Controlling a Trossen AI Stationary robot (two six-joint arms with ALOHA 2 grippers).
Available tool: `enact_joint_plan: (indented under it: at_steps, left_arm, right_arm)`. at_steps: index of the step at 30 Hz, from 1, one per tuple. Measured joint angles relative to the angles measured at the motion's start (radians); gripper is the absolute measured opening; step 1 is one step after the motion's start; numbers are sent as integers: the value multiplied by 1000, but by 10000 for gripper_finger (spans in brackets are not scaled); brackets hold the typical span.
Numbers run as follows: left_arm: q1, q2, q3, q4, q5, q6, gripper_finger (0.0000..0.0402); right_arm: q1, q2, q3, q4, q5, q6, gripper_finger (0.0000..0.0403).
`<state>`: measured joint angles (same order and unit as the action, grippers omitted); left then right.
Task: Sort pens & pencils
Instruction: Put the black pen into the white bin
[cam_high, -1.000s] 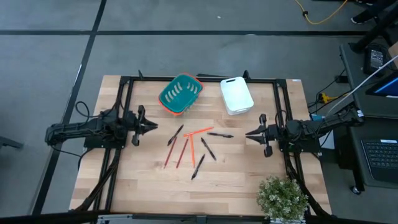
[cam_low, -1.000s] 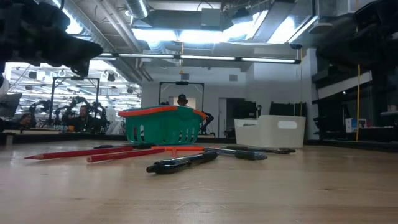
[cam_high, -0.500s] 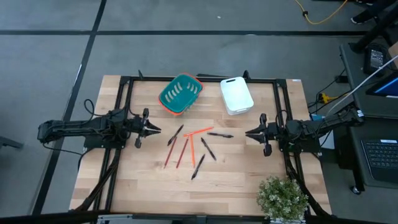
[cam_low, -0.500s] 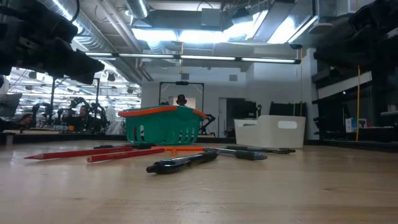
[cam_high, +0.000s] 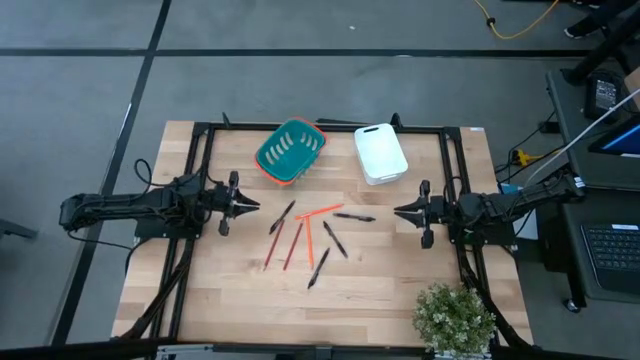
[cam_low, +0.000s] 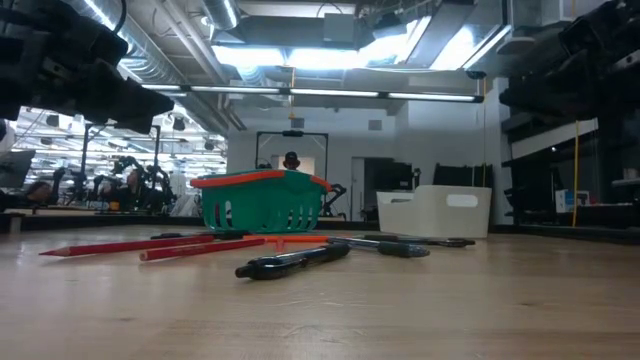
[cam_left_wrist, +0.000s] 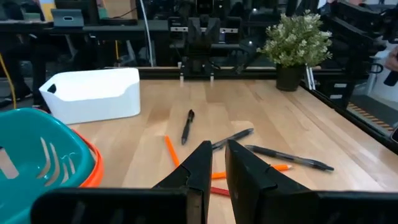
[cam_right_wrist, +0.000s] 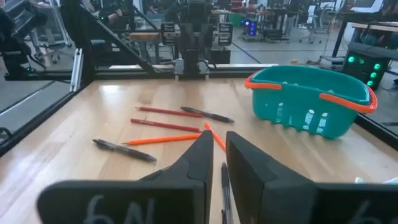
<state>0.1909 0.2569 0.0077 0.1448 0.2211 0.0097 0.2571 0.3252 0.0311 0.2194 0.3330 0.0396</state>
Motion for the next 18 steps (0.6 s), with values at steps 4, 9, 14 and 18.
enact_joint_plan:
  at_steps: [4,9,14,18]
  left_arm:
    - [0,0,0,14,-68,1,41]
    - [1,0,7,20,-108,3,41]
    - [1,0,83,25,-102,26,41]
    - [1,32,139,5,-72,27,41]
  right_arm:
    - [0,0,0,-1,93,57,48]
    - [0,0,3,1,102,54,48]
    - [0,0,65,-6,60,-12,48]
    - [0,12,116,-17,36,-71,48]
